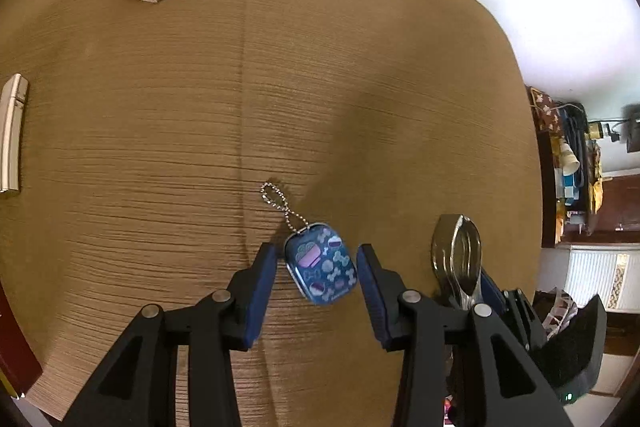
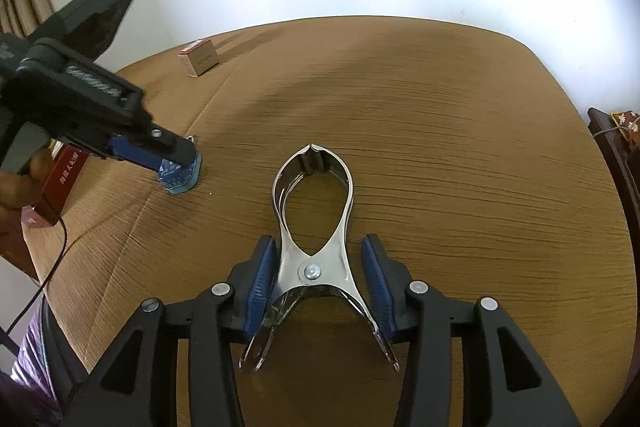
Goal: Organize rigid objects
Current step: 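Carry the keychain over the tin with the left gripper while the right carries the clip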
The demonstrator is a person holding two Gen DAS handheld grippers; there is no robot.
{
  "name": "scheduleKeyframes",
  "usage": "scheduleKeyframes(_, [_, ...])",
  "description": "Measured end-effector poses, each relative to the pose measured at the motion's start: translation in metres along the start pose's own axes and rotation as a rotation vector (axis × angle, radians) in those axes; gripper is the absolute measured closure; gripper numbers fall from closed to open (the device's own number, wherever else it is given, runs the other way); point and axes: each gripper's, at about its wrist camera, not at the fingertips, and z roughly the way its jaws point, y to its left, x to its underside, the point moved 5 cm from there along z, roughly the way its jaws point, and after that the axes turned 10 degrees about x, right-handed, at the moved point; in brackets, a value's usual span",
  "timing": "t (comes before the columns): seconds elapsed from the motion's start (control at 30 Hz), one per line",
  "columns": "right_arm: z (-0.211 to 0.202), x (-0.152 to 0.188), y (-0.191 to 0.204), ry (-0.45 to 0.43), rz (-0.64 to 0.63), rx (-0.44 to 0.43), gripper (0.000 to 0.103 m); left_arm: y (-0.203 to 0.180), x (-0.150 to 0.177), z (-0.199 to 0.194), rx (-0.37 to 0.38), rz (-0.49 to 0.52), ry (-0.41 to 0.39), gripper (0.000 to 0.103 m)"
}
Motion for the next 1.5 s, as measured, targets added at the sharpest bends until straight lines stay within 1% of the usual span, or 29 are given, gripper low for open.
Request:
scheduleKeyframes(0.17, [0.001,0.0,0.002,-0.012,-0.007,-0.007,0.054,-0.004,0.005,0.002,-0.055,0.027,-0.032,0.061])
scheduleKeyframes(0.2, [0.002,-0.001,0.003,-0.013,-0.011,-0.006,0.053,-0.006,0.007,0.002,-0.07,0.041,-0.042,0.061])
scheduleKeyframes(0.23, [0.003,-0.001,0.005,-0.013,-0.016,-0.005,0.051,-0.008,0.009,0.003,-0.084,0.045,-0.054,0.064])
scheduleKeyframes(0.27, [0.002,0.0,0.006,-0.015,-0.022,0.0,0.05,-0.008,0.01,0.003,-0.09,0.047,-0.068,0.064])
scheduleKeyframes(0.3, [0.003,-0.001,0.008,-0.015,-0.029,0.004,0.049,-0.008,0.011,0.003,-0.087,0.043,-0.081,0.064])
scheduleKeyframes(0.37, [0.005,-0.001,0.015,-0.01,-0.058,0.012,0.042,-0.007,0.013,0.001,-0.078,0.039,-0.097,0.065])
scheduleKeyframes(0.43, [0.007,-0.001,0.019,-0.009,-0.083,0.031,0.039,-0.007,0.016,-0.002,-0.076,0.044,-0.117,0.065])
scheduleKeyframes(0.5, [0.009,-0.002,0.024,-0.006,-0.106,0.05,0.037,-0.004,0.021,-0.015,-0.062,0.051,-0.145,0.065])
scheduleKeyframes(0.53, [0.009,-0.002,0.024,-0.006,-0.105,0.053,0.038,-0.004,0.023,-0.021,-0.058,0.057,-0.16,0.065])
scheduleKeyframes(0.6, [0.01,-0.003,0.023,-0.005,-0.111,0.084,0.048,0.002,0.028,-0.038,-0.045,0.06,-0.189,0.065])
scheduleKeyframes(0.63, [0.009,-0.005,0.02,-0.006,-0.104,0.091,0.061,0.005,0.031,-0.048,-0.03,0.054,-0.202,0.065])
scheduleKeyframes(0.7, [0.008,-0.006,0.017,0.003,-0.084,0.073,0.063,0.012,0.039,-0.067,-0.011,0.042,-0.225,0.065])
scheduleKeyframes(0.8, [0.008,-0.007,0.018,0.012,-0.098,0.081,0.065,0.035,0.053,-0.107,-0.001,0.006,-0.275,0.065])
scheduleKeyframes(0.87, [0.007,-0.009,0.019,0.012,-0.092,0.078,0.07,0.054,0.061,-0.133,-0.006,-0.023,-0.308,0.065])
scheduleKeyframes(0.9, [0.006,-0.01,0.018,0.014,-0.085,0.074,0.07,0.067,0.067,-0.15,-0.015,-0.041,-0.333,0.065])
scheduleKeyframes(0.97, [0.003,-0.007,0.017,0.02,-0.063,0.063,0.07,0.093,0.075,-0.181,-0.045,-0.076,-0.376,0.065])
scheduleKeyframes(1.07, [0.002,-0.006,0.013,0.028,-0.013,0.04,0.07,0.146,0.096,-0.23,-0.11,-0.158,-0.44,0.065])
scheduleKeyframes(1.1, [0.0,-0.006,0.011,0.03,0.002,0.034,0.07,0.157,0.1,-0.239,-0.121,-0.172,-0.448,0.065])
scheduleKeyframes(1.17, [-0.004,-0.007,0.01,0.033,0.03,0.018,0.07,0.19,0.109,-0.258,-0.163,-0.215,-0.456,0.065])
scheduleKeyframes(1.2, [-0.005,-0.008,0.01,0.035,0.044,0.009,0.07,0.206,0.112,-0.264,-0.176,-0.239,-0.456,0.065])
scheduleKeyframes(1.33, [-0.011,-0.016,0.018,0.036,0.077,-0.025,0.07,0.245,0.117,-0.258,-0.203,-0.302,-0.43,0.065])
scheduleKeyframes(1.43, [-0.019,-0.023,0.026,0.034,0.091,-0.052,0.07,0.257,0.119,-0.243,-0.198,-0.335,-0.41,0.065])
scheduleKeyframes(1.5, [-0.027,-0.032,0.037,0.03,0.109,-0.093,0.07,0.267,0.121,-0.234,-0.19,-0.356,-0.393,0.065])
